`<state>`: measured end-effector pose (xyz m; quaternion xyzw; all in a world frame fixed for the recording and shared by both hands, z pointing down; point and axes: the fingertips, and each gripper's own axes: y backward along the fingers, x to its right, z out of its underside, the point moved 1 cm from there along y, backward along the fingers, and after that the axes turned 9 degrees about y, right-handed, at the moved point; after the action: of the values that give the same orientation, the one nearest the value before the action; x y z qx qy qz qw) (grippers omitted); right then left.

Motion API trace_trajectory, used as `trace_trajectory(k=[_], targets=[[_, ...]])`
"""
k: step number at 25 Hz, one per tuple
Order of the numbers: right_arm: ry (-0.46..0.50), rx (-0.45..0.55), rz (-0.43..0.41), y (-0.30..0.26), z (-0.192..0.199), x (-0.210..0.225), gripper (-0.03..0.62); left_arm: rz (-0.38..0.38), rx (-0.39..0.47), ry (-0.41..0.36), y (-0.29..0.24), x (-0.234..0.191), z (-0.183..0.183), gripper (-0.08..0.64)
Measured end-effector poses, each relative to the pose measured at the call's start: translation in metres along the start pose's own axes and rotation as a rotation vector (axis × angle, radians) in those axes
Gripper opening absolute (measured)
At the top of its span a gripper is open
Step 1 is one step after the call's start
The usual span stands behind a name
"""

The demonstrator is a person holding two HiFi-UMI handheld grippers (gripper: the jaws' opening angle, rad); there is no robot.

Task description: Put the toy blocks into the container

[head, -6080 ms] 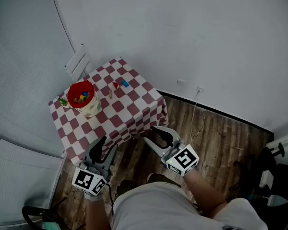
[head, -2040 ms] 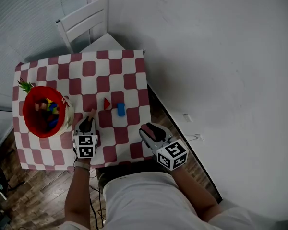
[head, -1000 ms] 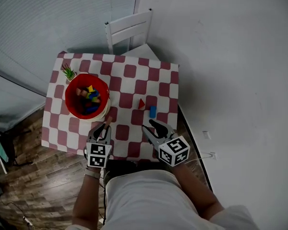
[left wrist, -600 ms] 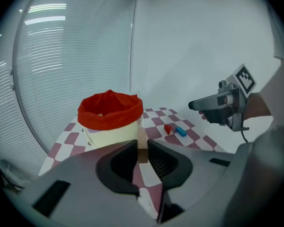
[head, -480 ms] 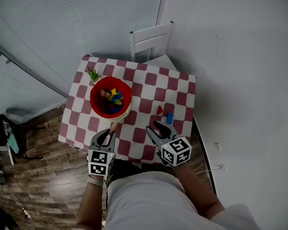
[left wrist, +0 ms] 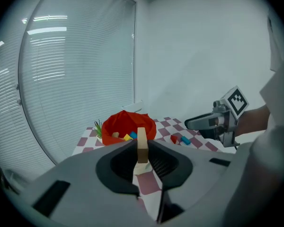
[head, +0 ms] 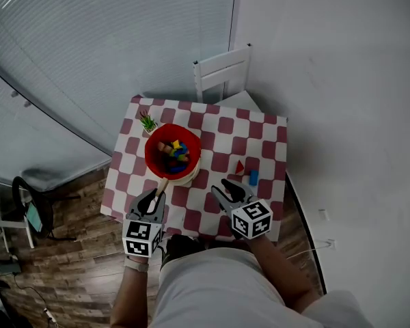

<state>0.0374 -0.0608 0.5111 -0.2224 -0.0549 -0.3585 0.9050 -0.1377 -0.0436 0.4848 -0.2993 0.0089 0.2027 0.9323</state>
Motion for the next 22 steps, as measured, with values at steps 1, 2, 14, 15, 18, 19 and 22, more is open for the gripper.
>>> trace_trajectory(k=[1,2,14,15,18,19,22], targets=[[-0.006,0.007,0.002,-0.001,-0.001,-0.001,0.161,0.001,0.006,-0.002,0.0,-0.003,-0.004,0.063],[-0.009,0.013,0.005,-0.002,-0.002,-0.002,0.161,0.002,0.011,-0.008,0.0,-0.005,-0.008,0.063],[-0.045,0.045,0.122,0.002,-0.005,0.013,0.161,0.038,-0.011,-0.102,-0.041,-0.027,-0.036,0.063],[-0.049,0.045,0.139,0.003,-0.005,0.016,0.161,0.04,-0.017,-0.114,-0.047,-0.029,-0.037,0.063],[-0.062,0.041,0.193,0.012,-0.001,0.027,0.161,0.044,-0.04,-0.145,-0.067,-0.035,-0.038,0.063],[-0.069,0.039,0.211,0.015,0.001,0.031,0.161,0.047,-0.049,-0.154,-0.073,-0.036,-0.039,0.063],[-0.095,0.032,0.262,0.027,0.009,0.042,0.161,0.051,-0.088,-0.182,-0.088,-0.038,-0.038,0.063]])
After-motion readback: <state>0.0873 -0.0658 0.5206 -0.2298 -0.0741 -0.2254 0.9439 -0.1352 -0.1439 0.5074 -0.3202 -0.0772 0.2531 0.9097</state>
